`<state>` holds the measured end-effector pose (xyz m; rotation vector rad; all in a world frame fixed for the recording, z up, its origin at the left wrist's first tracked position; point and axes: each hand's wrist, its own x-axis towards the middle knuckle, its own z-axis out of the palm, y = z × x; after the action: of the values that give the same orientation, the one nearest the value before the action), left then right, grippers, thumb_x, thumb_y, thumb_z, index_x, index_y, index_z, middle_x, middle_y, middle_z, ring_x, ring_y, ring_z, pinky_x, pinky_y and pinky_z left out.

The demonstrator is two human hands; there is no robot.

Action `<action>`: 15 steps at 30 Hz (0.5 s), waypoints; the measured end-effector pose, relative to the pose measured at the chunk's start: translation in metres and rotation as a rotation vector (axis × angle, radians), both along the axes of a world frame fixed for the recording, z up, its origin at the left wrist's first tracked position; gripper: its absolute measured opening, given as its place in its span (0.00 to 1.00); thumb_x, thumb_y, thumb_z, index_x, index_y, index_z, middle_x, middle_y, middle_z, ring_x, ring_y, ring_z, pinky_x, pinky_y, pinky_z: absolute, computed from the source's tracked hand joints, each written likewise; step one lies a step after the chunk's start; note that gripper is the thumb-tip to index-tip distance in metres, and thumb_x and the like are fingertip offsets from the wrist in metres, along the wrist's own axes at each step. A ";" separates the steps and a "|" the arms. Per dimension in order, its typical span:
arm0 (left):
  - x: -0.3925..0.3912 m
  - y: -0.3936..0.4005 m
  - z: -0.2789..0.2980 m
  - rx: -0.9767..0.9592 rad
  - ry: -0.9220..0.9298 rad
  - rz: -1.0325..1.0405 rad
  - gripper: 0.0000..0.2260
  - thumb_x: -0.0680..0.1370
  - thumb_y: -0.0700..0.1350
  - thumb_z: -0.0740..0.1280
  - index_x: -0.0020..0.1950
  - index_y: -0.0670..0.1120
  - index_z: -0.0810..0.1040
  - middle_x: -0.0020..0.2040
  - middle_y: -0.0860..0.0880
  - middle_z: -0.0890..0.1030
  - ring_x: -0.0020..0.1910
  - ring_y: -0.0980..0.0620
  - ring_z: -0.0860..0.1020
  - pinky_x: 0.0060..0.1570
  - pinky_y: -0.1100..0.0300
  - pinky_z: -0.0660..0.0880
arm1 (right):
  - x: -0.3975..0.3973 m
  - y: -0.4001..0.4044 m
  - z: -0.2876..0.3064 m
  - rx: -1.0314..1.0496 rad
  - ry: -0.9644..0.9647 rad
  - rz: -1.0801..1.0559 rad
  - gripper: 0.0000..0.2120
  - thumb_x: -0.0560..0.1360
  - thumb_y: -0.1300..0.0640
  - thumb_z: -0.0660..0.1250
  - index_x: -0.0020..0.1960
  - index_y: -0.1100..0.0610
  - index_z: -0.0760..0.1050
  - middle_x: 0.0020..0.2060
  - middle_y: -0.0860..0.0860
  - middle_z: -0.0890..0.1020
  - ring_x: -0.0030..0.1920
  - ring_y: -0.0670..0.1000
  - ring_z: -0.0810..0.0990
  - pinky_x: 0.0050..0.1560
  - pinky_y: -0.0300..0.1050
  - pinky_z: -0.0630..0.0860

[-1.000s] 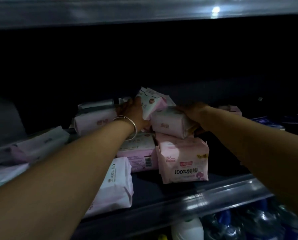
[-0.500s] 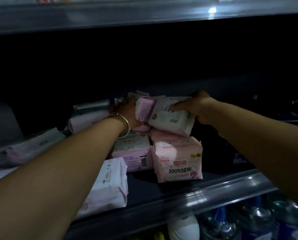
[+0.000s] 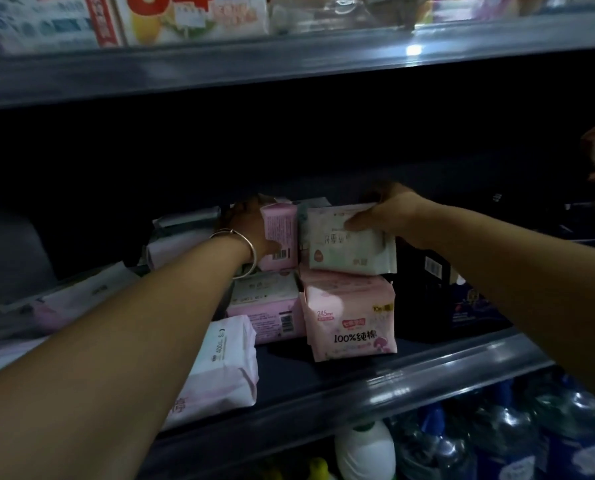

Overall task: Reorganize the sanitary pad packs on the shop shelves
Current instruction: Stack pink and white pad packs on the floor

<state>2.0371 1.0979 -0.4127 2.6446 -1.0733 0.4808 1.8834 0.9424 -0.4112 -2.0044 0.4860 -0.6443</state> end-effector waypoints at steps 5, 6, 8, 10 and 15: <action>0.018 -0.016 -0.002 0.127 0.012 0.112 0.40 0.64 0.69 0.66 0.73 0.58 0.60 0.71 0.45 0.66 0.68 0.41 0.68 0.68 0.42 0.62 | 0.009 -0.013 0.000 0.004 0.152 0.038 0.03 0.73 0.60 0.68 0.45 0.59 0.76 0.43 0.55 0.82 0.41 0.54 0.81 0.48 0.51 0.80; 0.024 -0.020 -0.003 0.119 0.042 0.096 0.43 0.59 0.71 0.65 0.72 0.57 0.62 0.70 0.45 0.69 0.65 0.41 0.70 0.67 0.43 0.65 | 0.011 -0.017 0.001 0.005 0.168 0.034 0.05 0.73 0.58 0.68 0.47 0.59 0.76 0.45 0.56 0.82 0.44 0.56 0.82 0.51 0.53 0.80; 0.042 -0.031 -0.007 0.074 0.106 0.055 0.45 0.55 0.71 0.65 0.70 0.55 0.66 0.66 0.45 0.73 0.61 0.42 0.74 0.64 0.45 0.69 | 0.014 -0.022 0.002 0.020 0.204 0.017 0.10 0.73 0.56 0.68 0.51 0.59 0.77 0.45 0.57 0.82 0.45 0.57 0.82 0.52 0.52 0.79; 0.040 -0.039 -0.003 0.027 0.131 0.049 0.50 0.56 0.68 0.66 0.73 0.50 0.58 0.66 0.44 0.72 0.62 0.41 0.73 0.65 0.44 0.67 | 0.016 -0.025 0.003 0.038 0.241 0.014 0.12 0.73 0.55 0.67 0.54 0.59 0.77 0.46 0.56 0.82 0.46 0.56 0.82 0.52 0.52 0.79; 0.029 -0.056 0.003 -0.154 0.276 -0.045 0.42 0.72 0.42 0.72 0.73 0.37 0.44 0.63 0.42 0.72 0.62 0.43 0.73 0.53 0.59 0.69 | 0.016 -0.029 0.005 0.033 0.300 0.019 0.07 0.72 0.51 0.69 0.46 0.54 0.76 0.49 0.54 0.81 0.52 0.57 0.81 0.58 0.54 0.77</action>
<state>2.0664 1.0419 -0.4102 2.4565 -0.9655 0.1741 1.8999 0.9137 -0.4063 -2.0810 0.6501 -0.3217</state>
